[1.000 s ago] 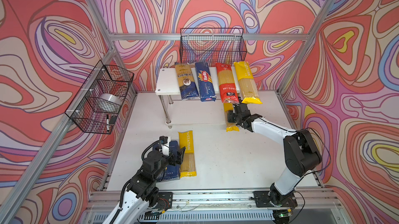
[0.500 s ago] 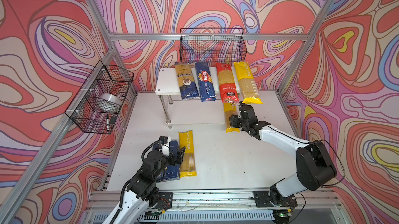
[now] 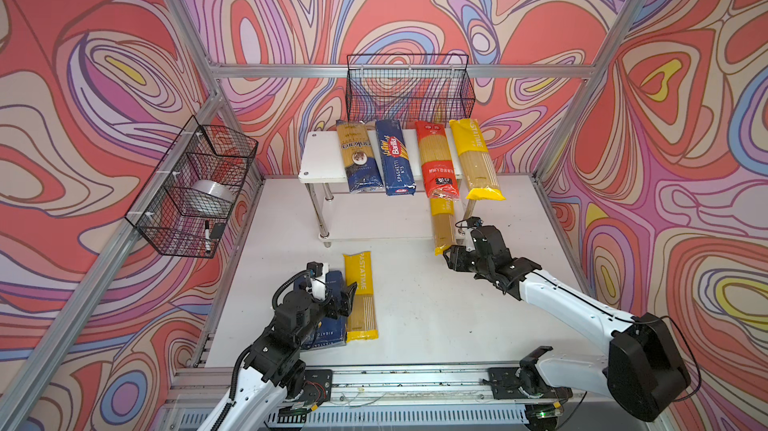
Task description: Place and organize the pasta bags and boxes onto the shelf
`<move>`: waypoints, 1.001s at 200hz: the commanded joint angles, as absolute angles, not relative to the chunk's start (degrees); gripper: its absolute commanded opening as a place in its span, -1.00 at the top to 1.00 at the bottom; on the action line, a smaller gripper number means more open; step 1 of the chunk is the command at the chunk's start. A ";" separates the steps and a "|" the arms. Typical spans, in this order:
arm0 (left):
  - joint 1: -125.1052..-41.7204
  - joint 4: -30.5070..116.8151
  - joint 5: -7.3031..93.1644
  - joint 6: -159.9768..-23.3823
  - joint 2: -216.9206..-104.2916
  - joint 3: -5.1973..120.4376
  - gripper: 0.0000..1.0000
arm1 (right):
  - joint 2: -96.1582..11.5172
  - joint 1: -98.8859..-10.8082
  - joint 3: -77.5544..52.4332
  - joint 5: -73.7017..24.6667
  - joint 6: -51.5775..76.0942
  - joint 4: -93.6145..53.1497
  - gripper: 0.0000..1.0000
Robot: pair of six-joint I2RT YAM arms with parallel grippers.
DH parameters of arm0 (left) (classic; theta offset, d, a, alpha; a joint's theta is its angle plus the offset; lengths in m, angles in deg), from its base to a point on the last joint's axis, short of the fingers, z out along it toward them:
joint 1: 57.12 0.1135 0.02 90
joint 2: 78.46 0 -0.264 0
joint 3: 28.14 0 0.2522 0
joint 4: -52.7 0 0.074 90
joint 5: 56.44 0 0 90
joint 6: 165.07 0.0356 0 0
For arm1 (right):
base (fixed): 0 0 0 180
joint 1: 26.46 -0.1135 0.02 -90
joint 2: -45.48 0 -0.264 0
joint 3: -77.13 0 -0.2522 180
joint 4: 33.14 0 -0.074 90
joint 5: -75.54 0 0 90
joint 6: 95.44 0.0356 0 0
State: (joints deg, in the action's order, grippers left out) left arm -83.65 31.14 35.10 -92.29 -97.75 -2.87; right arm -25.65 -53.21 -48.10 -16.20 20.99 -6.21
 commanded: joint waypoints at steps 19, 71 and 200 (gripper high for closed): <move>-83.29 30.58 35.59 -92.65 -97.09 -3.25 -1.00 | -26.12 -54.31 -50.43 -20.92 22.37 -8.60 -0.28; -83.28 30.47 35.45 -92.65 -96.92 -3.24 -1.00 | -29.09 -55.19 -49.94 -22.12 22.51 -12.39 -0.29; -83.30 30.67 35.36 -92.65 -97.36 -3.25 -1.00 | -41.66 -55.18 -43.78 -18.74 21.92 -20.35 -0.34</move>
State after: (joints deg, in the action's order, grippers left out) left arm -83.65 31.14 35.17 -92.29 -97.58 -2.87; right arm -40.89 -54.78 -46.35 -21.05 22.70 -18.56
